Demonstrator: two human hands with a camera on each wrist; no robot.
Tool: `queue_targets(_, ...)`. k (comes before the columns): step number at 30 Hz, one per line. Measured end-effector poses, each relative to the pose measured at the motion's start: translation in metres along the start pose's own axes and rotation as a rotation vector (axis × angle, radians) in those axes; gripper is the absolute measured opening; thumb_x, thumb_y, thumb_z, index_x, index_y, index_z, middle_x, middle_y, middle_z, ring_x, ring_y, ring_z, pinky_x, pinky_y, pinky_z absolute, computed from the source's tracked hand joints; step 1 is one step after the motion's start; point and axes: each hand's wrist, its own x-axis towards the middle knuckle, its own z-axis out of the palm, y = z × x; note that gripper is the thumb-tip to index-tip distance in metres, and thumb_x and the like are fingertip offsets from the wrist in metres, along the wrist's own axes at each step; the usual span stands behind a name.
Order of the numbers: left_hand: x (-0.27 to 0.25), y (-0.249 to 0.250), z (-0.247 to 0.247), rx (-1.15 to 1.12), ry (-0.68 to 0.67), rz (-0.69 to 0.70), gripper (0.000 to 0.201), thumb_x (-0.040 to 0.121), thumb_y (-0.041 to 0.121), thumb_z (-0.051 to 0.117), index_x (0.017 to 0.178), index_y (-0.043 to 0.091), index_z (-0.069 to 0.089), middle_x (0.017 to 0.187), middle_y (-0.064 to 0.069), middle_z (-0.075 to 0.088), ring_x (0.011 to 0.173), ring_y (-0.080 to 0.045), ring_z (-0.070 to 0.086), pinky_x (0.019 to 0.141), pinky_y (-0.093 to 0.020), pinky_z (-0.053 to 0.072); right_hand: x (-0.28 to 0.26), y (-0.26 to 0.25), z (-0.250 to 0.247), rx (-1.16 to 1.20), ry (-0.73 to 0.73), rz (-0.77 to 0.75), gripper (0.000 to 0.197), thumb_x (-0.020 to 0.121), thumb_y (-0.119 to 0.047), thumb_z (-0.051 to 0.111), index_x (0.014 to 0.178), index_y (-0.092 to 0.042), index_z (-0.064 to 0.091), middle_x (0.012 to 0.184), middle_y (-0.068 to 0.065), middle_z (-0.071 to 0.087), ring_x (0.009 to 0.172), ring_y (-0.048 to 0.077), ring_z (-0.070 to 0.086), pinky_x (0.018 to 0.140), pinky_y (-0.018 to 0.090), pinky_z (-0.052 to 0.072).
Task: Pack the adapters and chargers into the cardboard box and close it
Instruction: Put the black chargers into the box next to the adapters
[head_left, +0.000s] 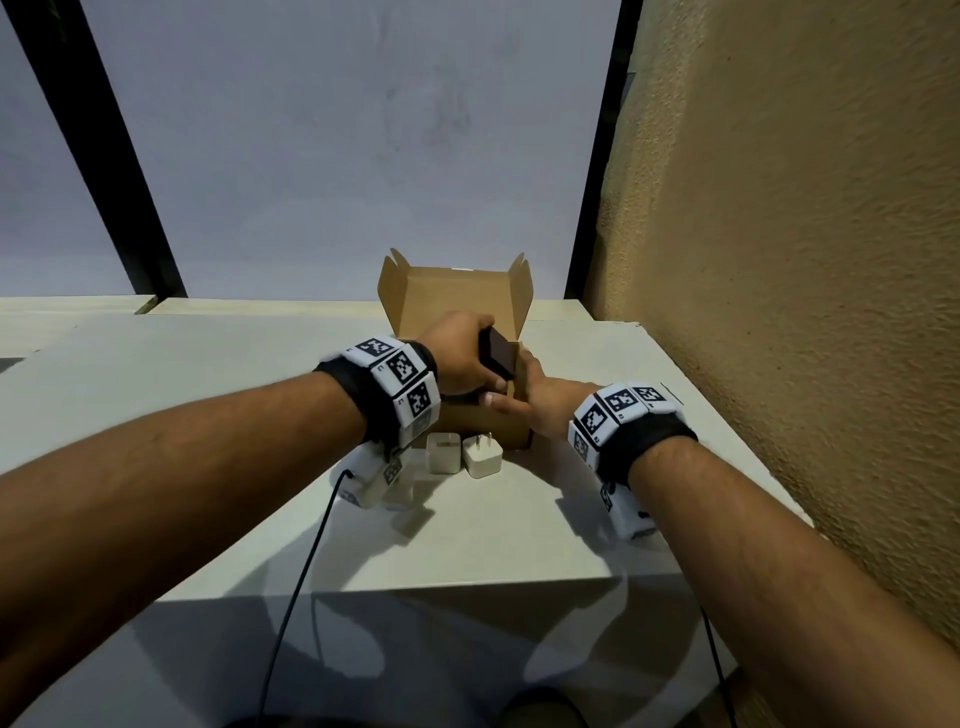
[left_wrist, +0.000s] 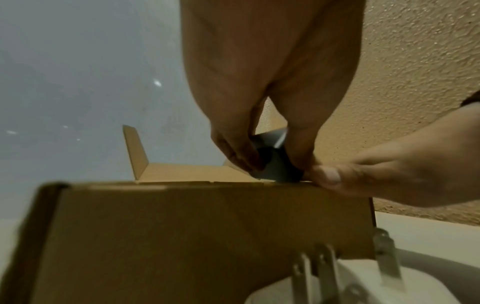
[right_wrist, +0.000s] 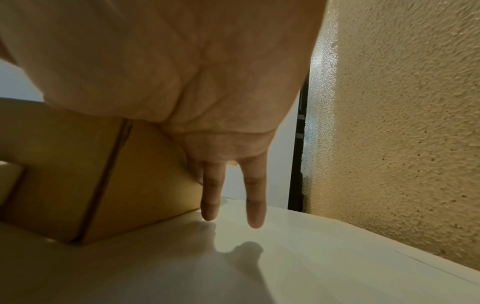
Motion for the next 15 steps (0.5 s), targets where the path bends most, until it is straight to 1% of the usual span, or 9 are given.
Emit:
queue_targets(1,0.0013,0.0018,0.0015,0.041,-0.011,-0.002,0.074,0.072,0.019,0.082,0.135,0.009,0.046,0.13,-0.01,0.057,0.118,-0.027,0.055,0.096,-0.036,0.051,0.0,0.0003,0.0003,0.003,0.011,-0.006,0.095,0.089,-0.065,0.049,0.157,-0.021,0.0,0.159,0.009,0.031,0.141,0.033,0.036,0.115,0.043,0.026)
queue_targets(3,0.0043,0.0034,0.0036,0.09,-0.003,-0.01,0.077,0.069,0.02,0.084,0.135,0.011,0.045,0.129,-0.008,0.057,0.115,-0.025,0.055,0.092,-0.034,0.051,-0.0003,0.0007,0.0002,0.0,0.02,-0.009,0.093,0.091,-0.06,0.05,0.157,-0.018,0.001,0.157,0.011,0.033,0.141,0.033,0.037,0.115,0.041,0.025)
queue_targets(5,0.007,0.0037,0.0036,0.087,0.01,-0.035,0.082,0.065,0.02,0.086,0.134,0.014,0.042,0.126,-0.006,0.055,0.111,-0.023,0.055,0.087,-0.03,0.052,-0.0001,0.0004,-0.0002,-0.032,0.022,0.001,0.093,0.092,-0.06,0.049,0.157,-0.017,-0.001,0.158,0.011,0.031,0.142,0.033,0.035,0.115,0.041,0.025)
queue_targets(8,0.0083,0.0041,0.0017,0.123,-0.015,-0.026,0.076,0.063,0.025,0.087,0.128,0.015,0.048,0.121,-0.004,0.058,0.107,-0.02,0.055,0.085,-0.028,0.051,0.0021,0.0016,-0.0007,-0.017,0.003,0.003,0.097,0.089,-0.064,0.049,0.157,-0.017,-0.002,0.161,0.011,0.025,0.145,0.034,0.031,0.117,0.043,0.023)
queue_targets(10,0.0078,0.0048,0.0004,0.131,-0.033,0.001,0.075,0.061,0.029,0.088,0.126,0.015,0.052,0.121,-0.003,0.06,0.106,-0.019,0.056,0.084,-0.025,0.049,0.005,0.0037,0.0003,0.061,-0.039,-0.028,0.103,0.085,-0.068,0.052,0.156,-0.017,-0.003,0.16,0.009,0.028,0.143,0.034,0.033,0.118,0.044,0.025)
queue_targets(11,0.0079,0.0049,0.0,0.126,-0.04,0.011,0.076,0.06,0.031,0.089,0.126,0.015,0.053,0.121,-0.002,0.06,0.105,-0.018,0.056,0.083,-0.024,0.048,0.0048,0.0032,0.0004,0.099,-0.057,-0.041,0.106,0.082,-0.071,0.054,0.156,-0.019,-0.004,0.159,0.009,0.029,0.143,0.034,0.035,0.118,0.046,0.026)
queue_targets(14,0.0081,0.0051,-0.0007,0.117,-0.062,0.029,0.076,0.06,0.032,0.089,0.126,0.016,0.054,0.121,-0.001,0.061,0.101,-0.016,0.055,0.081,-0.024,0.047,0.005,0.0022,0.0017,0.156,-0.083,-0.032,0.118,0.068,-0.083,0.052,0.155,-0.027,-0.006,0.16,0.008,0.028,0.143,0.034,0.034,0.118,0.049,0.027)
queue_targets(15,0.0082,0.0054,-0.001,0.117,-0.072,0.034,0.076,0.061,0.032,0.088,0.127,0.016,0.054,0.121,-0.001,0.061,0.104,-0.017,0.056,0.082,-0.024,0.048,0.0053,0.0023,0.0022,0.157,-0.08,-0.035,0.117,0.069,-0.083,0.052,0.155,-0.027,-0.005,0.16,0.008,0.028,0.143,0.034,0.033,0.118,0.049,0.026)
